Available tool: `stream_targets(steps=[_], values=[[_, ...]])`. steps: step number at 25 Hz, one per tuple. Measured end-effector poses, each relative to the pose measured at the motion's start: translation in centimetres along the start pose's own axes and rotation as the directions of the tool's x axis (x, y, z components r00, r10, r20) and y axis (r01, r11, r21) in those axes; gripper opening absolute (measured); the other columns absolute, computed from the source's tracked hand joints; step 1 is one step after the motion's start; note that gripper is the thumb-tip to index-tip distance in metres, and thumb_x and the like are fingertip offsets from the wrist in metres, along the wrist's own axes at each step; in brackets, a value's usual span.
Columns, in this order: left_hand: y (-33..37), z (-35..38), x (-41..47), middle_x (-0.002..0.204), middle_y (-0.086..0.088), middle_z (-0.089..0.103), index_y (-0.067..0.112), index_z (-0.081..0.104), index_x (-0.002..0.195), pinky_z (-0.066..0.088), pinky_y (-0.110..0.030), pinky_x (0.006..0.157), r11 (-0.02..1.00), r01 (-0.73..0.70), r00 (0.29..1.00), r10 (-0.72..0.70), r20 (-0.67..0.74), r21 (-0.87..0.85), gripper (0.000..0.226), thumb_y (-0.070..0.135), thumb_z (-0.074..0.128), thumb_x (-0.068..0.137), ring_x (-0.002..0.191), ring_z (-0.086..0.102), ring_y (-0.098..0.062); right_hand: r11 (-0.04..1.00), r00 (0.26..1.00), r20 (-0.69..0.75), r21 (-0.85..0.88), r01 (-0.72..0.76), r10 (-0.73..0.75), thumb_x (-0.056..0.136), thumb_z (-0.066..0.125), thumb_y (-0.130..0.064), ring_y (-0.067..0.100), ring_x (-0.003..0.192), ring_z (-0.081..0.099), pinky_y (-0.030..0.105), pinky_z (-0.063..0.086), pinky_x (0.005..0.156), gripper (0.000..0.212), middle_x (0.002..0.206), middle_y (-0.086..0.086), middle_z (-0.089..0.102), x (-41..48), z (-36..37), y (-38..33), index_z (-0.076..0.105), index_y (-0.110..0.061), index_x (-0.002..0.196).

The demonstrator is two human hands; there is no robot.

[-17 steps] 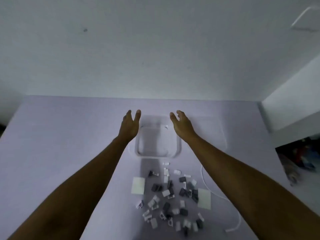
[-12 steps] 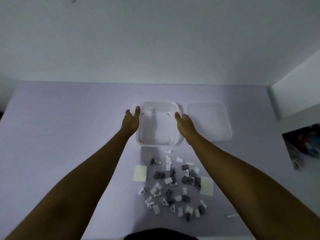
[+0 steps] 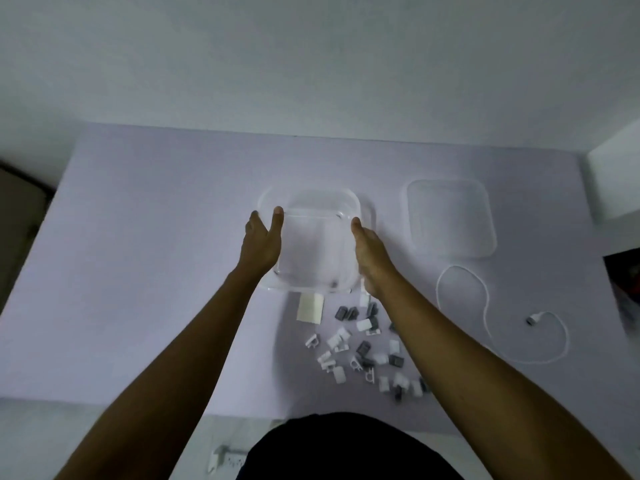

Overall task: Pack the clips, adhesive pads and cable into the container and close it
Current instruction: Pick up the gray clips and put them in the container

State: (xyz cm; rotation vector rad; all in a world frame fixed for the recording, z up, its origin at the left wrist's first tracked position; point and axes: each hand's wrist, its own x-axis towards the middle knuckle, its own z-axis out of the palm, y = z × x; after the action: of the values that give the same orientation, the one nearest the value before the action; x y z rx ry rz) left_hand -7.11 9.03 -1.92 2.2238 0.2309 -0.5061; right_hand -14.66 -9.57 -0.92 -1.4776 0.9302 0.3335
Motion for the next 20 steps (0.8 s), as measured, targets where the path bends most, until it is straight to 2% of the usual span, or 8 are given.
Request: stream_targets(steps=[3, 6, 9, 12, 17, 20], values=[[-3.7, -2.6, -2.4, 0.162, -0.013, 0.017, 0.01, 0.011, 0.155, 0.022, -0.049, 0.118, 0.999, 0.044, 0.999, -0.043, -0.034, 0.021, 0.09, 0.072, 0.028, 0.091, 0.147, 0.023, -0.033, 0.999, 0.999, 0.043, 0.023, -0.027, 0.026, 0.095, 0.037, -0.066, 0.027, 0.123, 0.048, 0.047, 0.039, 0.106, 0.069, 0.142, 0.004, 0.048, -3.0, 3.6, 2.7, 0.039, -0.019, 0.146], [-7.7, -4.8, -5.0, 0.16, -0.013, 0.02, 0.012, 0.014, 0.154, 0.024, -0.054, 0.116, 0.993, 0.099, 0.993, -0.096, -0.065, 0.059, 0.09, 0.073, 0.028, 0.09, 0.145, 0.026, -0.035, 0.997, 0.994, 0.067, -0.005, -0.081, 0.081, 0.095, 0.039, -0.065, 0.024, 0.115, 0.049, 0.049, 0.041, 0.105, 0.063, 0.133, 0.003, 0.051, -6.3, 6.7, 5.9, 0.043, -0.021, 0.14], [-10.6, -6.2, -7.4, 0.16, -0.013, 0.022, 0.013, 0.015, 0.154, 0.025, -0.056, 0.114, 0.99, 0.122, 0.989, -0.115, -0.091, 0.074, 0.086, 0.072, 0.028, 0.092, 0.143, 0.028, -0.036, 0.99, 0.985, 0.101, -0.002, -0.14, 0.14, 0.095, 0.043, -0.061, 0.02, 0.108, 0.049, 0.045, 0.043, 0.102, 0.058, 0.126, 0.0, 0.053, -8.5, 8.7, 8.4, 0.042, -0.022, 0.139], [-13.3, -7.3, -8.8, 0.16, -0.013, 0.021, 0.014, 0.015, 0.154, 0.025, -0.057, 0.113, 0.986, 0.147, 0.984, -0.139, -0.107, 0.074, 0.084, 0.07, 0.029, 0.093, 0.143, 0.028, -0.036, 0.99, 0.985, 0.106, -0.011, -0.139, 0.14, 0.099, 0.042, -0.053, 0.018, 0.111, 0.045, 0.044, 0.04, 0.105, 0.055, 0.125, -0.004, 0.046, -9.7, 10.6, 10.1, 0.039, -0.022, 0.144], [-16.7, -8.2, -9.6, 0.16, -0.012, 0.02, 0.015, 0.015, 0.154, 0.024, -0.056, 0.114, 0.985, 0.169, 0.982, -0.164, -0.09, 0.045, 0.085, 0.071, 0.028, 0.092, 0.144, 0.027, -0.036, 0.989, 0.985, 0.094, -0.049, -0.138, 0.142, 0.097, 0.042, -0.055, 0.024, 0.119, 0.051, 0.05, 0.042, 0.107, 0.056, 0.13, -0.001, 0.053, -10.7, 12.8, 12.2, 0.04, -0.024, 0.143], [-18.1, -8.5, -9.8, 0.16, -0.011, 0.021, 0.016, 0.016, 0.154, 0.025, -0.057, 0.114, 0.986, 0.164, 0.984, -0.16, -0.083, 0.04, 0.085, 0.072, 0.029, 0.091, 0.143, 0.028, -0.036, 0.989, 0.987, 0.084, -0.05, -0.137, 0.14, 0.097, 0.043, -0.055, 0.022, 0.109, 0.054, 0.05, 0.045, 0.104, 0.05, 0.12, -0.001, 0.057, -10.8, 13.5, 13.3, 0.046, -0.024, 0.136]])
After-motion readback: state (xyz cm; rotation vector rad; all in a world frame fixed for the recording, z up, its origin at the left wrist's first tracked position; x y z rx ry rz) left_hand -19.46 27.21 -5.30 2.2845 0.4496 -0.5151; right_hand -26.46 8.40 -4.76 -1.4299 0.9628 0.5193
